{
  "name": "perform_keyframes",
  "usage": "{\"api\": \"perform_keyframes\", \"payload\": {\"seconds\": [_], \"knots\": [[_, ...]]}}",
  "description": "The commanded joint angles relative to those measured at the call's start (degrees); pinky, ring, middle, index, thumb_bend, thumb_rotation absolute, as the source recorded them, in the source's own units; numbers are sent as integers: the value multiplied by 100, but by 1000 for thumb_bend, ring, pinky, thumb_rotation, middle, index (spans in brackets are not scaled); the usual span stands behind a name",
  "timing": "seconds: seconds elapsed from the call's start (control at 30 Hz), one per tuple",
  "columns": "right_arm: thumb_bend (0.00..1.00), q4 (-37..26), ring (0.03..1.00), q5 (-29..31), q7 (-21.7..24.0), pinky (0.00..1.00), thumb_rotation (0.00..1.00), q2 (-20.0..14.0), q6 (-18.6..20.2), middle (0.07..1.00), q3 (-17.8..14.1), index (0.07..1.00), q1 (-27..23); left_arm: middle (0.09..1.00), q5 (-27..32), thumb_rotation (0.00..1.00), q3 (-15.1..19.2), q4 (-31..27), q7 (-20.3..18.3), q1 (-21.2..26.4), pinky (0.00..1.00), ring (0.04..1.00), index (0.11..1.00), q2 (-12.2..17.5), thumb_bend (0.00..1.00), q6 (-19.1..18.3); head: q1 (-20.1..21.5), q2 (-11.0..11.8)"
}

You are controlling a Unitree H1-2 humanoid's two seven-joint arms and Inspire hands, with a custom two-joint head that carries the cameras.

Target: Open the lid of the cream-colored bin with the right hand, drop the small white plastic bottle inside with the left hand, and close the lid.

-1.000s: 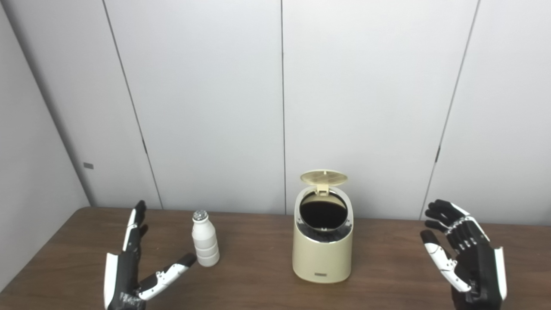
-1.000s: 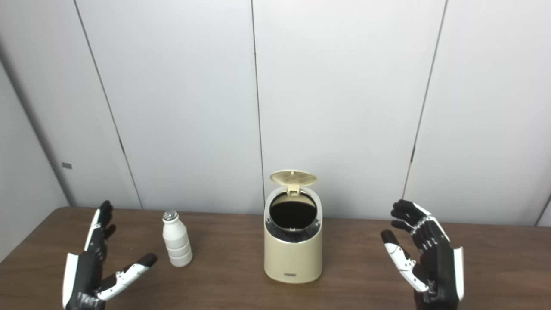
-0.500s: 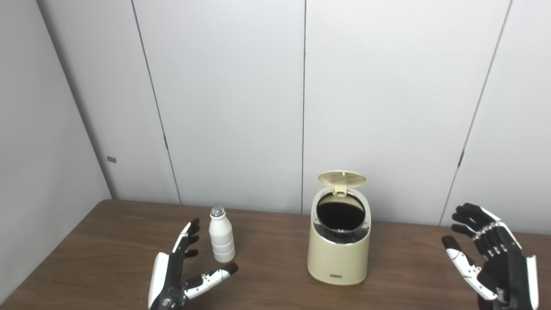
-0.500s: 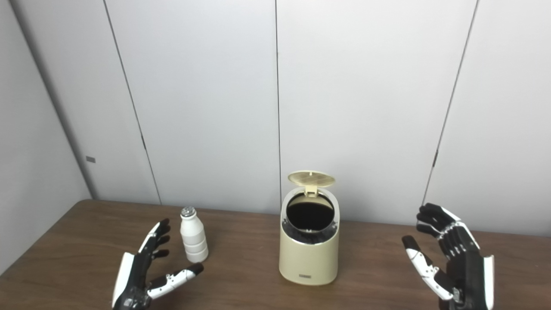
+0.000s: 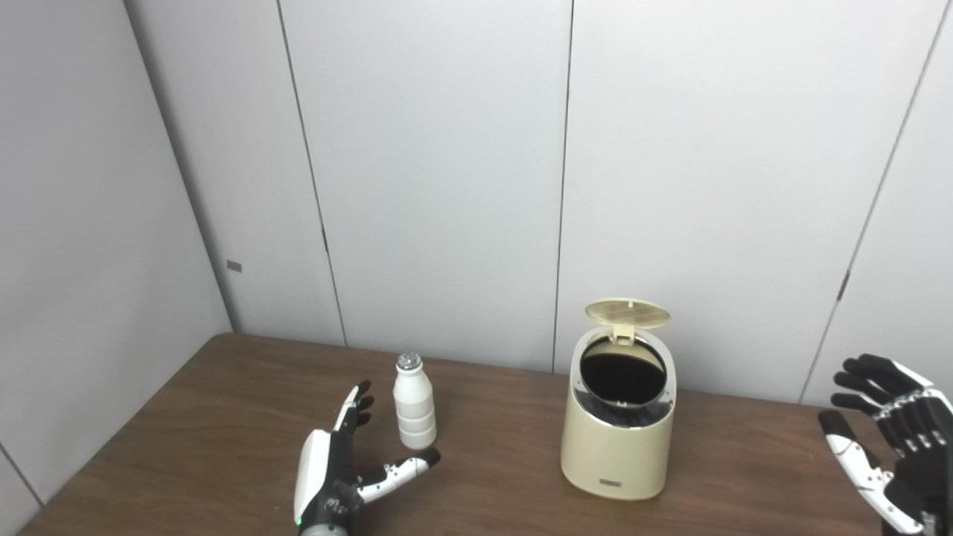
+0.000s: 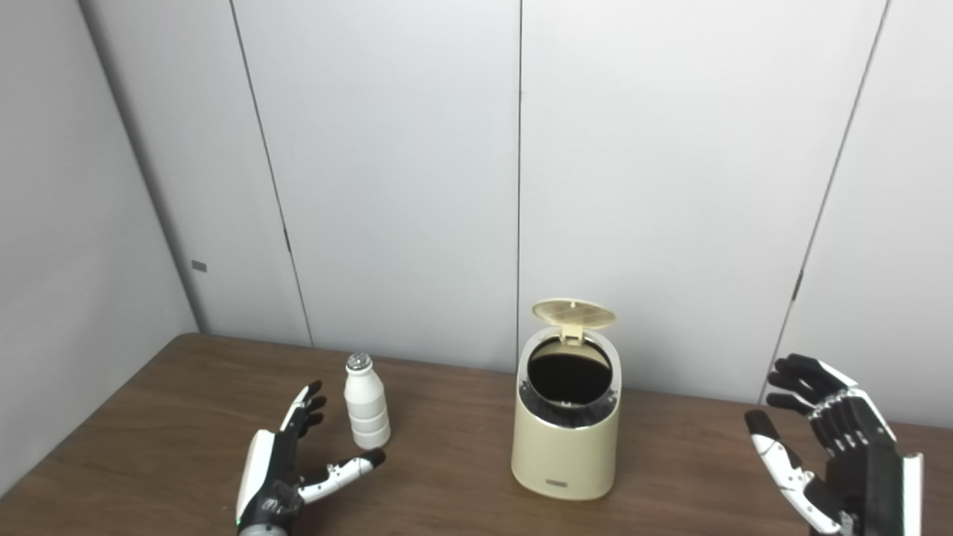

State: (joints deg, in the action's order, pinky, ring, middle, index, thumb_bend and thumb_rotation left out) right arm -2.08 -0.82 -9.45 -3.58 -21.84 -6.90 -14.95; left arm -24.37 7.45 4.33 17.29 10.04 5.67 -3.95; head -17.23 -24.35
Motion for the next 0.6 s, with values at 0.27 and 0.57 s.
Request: {"api": "perform_keyframes", "payload": {"seconds": [0.27,0.57], "knots": [[240,-674,624,-246,-9,510,184,96,424,650,6,629,-121,878,-36,312,-26,110,138,422,935,872,942,67,1000,-367,-14,-5],[212,-909,631,-269,19,510,158,178,672,655,68,625,-87,866,-83,360,-196,243,98,614,826,851,923,178,1000,-648,36,-13]]}}
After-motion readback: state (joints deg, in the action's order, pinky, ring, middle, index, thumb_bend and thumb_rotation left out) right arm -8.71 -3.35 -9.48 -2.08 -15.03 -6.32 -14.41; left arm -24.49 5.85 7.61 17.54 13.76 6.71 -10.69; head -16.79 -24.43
